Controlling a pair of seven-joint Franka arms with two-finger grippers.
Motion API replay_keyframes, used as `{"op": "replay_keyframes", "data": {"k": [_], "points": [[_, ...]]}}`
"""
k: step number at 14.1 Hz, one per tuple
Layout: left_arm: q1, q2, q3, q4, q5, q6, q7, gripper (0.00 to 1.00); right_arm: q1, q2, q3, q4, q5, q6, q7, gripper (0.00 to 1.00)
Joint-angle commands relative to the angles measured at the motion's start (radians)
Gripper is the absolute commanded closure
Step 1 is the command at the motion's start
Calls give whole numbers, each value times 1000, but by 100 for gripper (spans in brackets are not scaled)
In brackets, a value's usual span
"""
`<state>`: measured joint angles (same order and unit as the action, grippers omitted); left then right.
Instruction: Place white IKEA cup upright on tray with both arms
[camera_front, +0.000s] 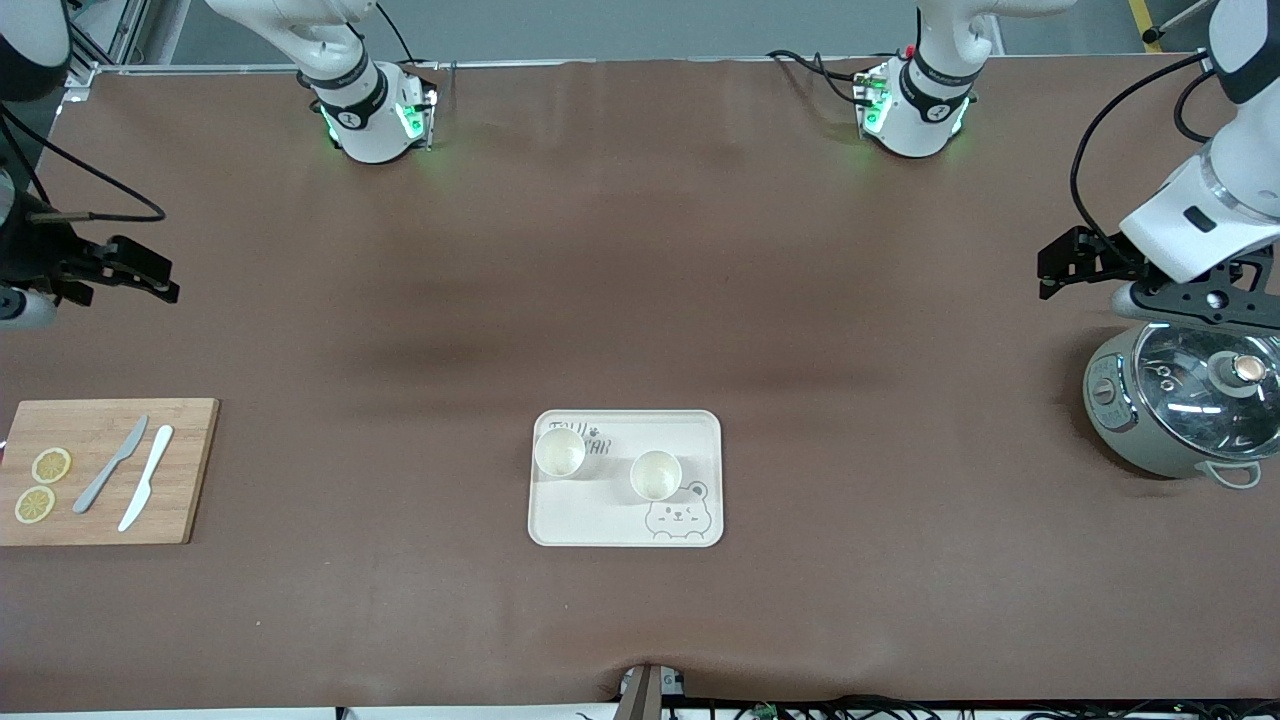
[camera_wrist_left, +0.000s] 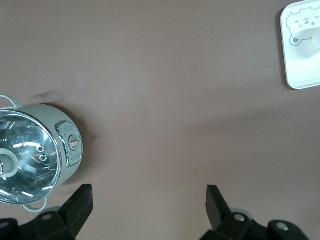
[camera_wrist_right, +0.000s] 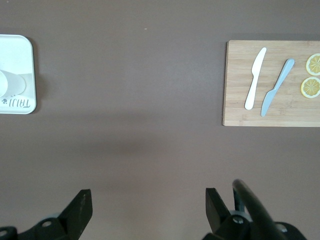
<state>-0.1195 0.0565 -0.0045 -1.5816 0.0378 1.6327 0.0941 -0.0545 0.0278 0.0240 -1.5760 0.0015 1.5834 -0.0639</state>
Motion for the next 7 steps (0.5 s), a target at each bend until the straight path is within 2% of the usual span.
{"op": "replay_keyframes", "data": {"k": [1,7], "points": [[8,6,-6,-3,25,-10,18,0,-13,3,4,39,2,-28,-16,0],[9,11,-5,9,14,-8,-1,0,-11,4,-9,51,15,-31,-7,0]]}}
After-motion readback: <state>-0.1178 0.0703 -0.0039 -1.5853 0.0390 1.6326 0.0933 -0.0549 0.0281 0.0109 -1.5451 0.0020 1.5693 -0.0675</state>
